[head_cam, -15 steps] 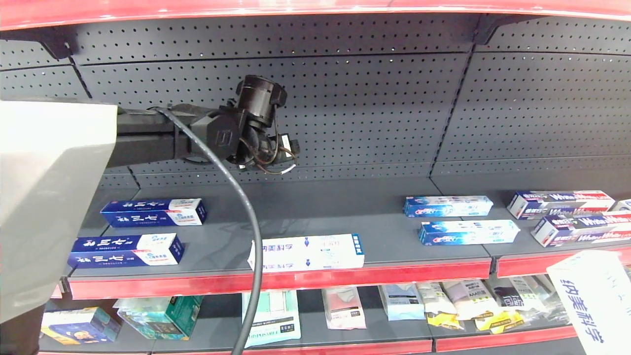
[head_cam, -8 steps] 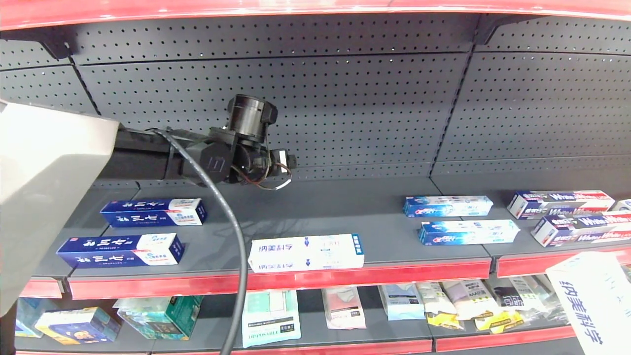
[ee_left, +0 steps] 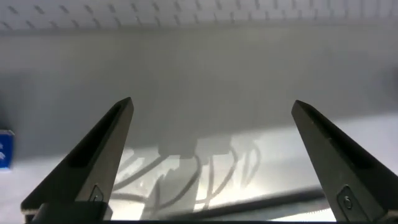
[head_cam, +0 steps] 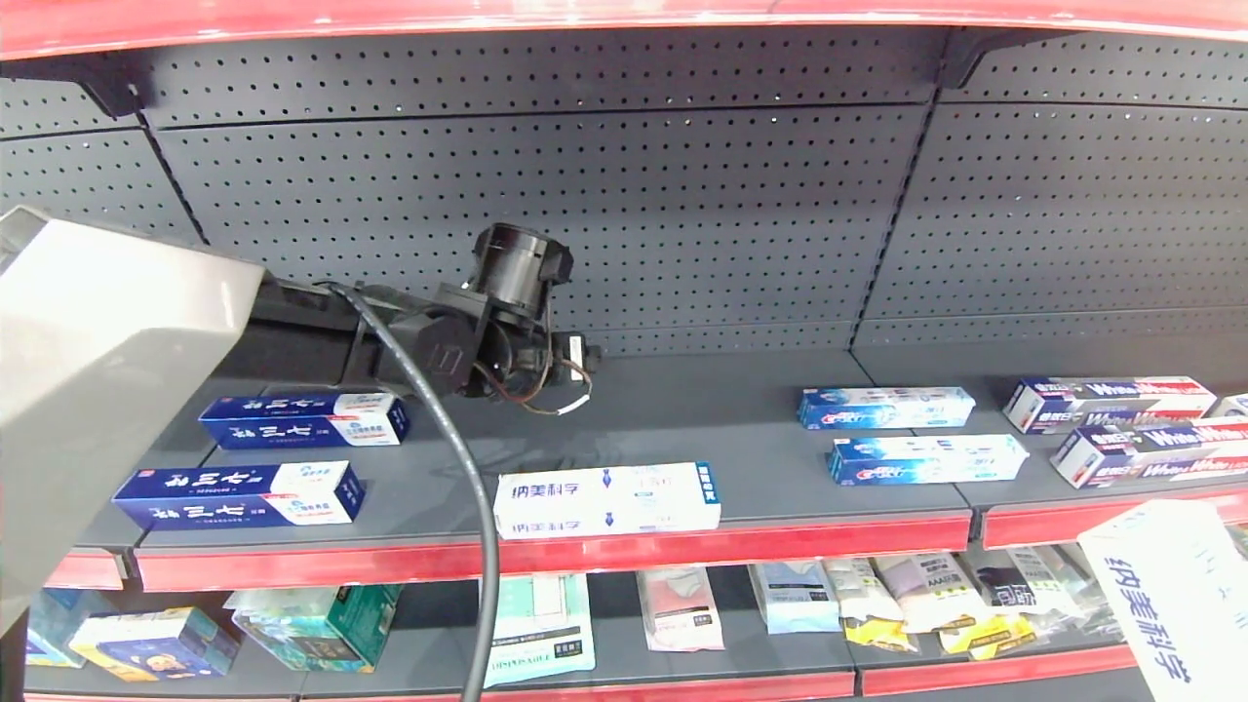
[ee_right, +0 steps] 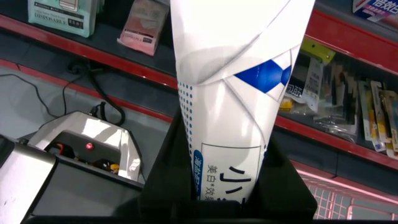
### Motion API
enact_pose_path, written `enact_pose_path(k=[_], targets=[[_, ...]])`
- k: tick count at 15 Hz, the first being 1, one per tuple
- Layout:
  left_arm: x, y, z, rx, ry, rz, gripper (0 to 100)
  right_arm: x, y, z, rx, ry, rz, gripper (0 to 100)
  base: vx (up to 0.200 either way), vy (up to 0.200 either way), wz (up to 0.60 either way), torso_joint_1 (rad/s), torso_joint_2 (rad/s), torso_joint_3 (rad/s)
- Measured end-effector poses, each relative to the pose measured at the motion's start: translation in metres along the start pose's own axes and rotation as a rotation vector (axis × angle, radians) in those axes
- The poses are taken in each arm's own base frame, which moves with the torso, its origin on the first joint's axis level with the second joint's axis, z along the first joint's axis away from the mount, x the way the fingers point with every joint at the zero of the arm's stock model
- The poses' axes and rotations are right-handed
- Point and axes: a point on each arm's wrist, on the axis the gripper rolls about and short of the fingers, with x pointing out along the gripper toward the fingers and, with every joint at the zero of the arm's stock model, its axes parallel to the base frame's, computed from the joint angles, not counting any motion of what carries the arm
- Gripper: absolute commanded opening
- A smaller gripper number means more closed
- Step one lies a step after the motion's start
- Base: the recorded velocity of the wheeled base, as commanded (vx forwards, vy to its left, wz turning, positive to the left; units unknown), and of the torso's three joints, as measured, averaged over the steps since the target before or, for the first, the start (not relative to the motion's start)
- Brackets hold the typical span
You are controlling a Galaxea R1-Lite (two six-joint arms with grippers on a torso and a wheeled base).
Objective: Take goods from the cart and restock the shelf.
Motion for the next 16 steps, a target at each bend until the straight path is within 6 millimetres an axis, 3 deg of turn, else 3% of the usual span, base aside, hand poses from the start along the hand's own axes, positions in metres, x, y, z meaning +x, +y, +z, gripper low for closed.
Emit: enact_pose_path(k=[13,16], targets=[[0.006,-0.009,-0.046,0.065,0.209,0.050,100,-0.006,0.003,-0.014,-0.001,0.021,0.003,0,0.000,0.000,0.00,0.000,0.00,0.000],[0.010,-0.009,-0.042,0.034,0.220,0.062,100,-0.010,0.004,-0.017,-0.001,0.009,0.002,0,0.000,0.000,0.00,0.000,0.00,0.000]])
